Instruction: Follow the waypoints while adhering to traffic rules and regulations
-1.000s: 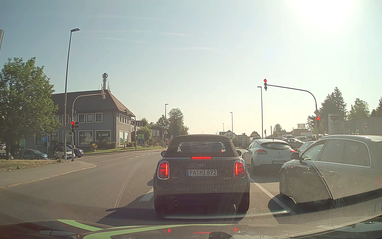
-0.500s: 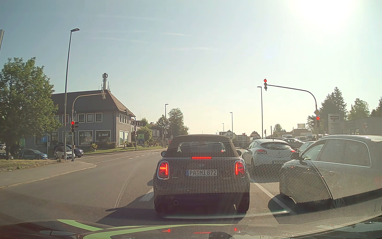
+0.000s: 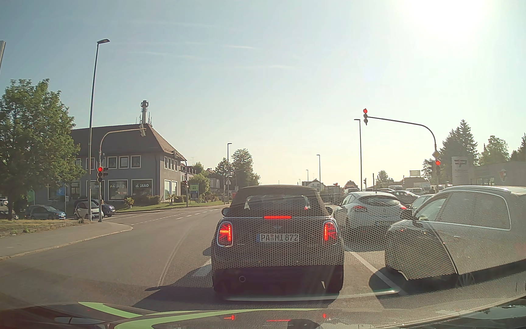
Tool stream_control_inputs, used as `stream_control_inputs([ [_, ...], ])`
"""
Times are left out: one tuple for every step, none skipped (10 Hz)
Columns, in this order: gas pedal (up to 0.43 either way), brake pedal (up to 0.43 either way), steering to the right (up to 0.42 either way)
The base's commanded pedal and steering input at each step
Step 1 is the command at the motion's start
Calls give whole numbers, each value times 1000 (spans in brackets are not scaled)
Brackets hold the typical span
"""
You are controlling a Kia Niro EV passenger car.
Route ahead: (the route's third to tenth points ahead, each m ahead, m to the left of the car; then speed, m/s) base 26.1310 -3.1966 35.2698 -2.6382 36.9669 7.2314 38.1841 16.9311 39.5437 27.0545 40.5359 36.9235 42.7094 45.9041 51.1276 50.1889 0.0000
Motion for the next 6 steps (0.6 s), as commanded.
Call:
stream_control_inputs([
  [0, 293, -5],
  [0, 293, -5],
  [0, 293, -5],
  [0, 293, -5],
  [0, 293, -6],
  [0, 293, -5],
])
